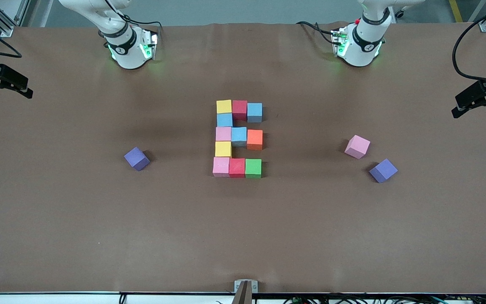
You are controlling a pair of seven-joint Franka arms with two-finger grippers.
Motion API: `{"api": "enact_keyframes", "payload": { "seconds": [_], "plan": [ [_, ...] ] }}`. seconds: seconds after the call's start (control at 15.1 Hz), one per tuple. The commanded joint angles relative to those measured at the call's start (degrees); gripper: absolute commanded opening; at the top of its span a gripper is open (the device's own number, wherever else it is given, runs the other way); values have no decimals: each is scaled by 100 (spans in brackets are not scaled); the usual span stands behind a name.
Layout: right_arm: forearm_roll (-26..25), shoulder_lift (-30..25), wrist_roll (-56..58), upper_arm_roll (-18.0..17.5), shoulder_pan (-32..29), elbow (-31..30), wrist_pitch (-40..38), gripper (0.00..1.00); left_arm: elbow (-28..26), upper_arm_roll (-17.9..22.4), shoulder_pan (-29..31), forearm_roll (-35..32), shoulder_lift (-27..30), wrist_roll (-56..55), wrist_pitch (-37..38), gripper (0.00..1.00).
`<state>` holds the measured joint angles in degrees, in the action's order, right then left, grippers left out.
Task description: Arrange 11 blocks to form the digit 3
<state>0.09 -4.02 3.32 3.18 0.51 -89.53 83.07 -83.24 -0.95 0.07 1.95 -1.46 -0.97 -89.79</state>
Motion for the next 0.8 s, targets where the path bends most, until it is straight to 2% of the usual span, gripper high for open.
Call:
{"api": "enact_keyframes", "payload": {
  "seconds": [0.0, 0.53, 0.73],
  "plan": [
    [8, -108, 37, 16, -7, -109, 95, 100, 9, -11, 1, 43, 85, -35, 14, 100],
    [26, -91, 89, 16, -7, 23, -1, 100, 9, -11, -7, 34, 93, -35, 14, 100],
    [35, -91, 116, 34, -16, 171, -264, 100, 9, -11, -7, 34, 93, -35, 14, 100]
  ]
}}
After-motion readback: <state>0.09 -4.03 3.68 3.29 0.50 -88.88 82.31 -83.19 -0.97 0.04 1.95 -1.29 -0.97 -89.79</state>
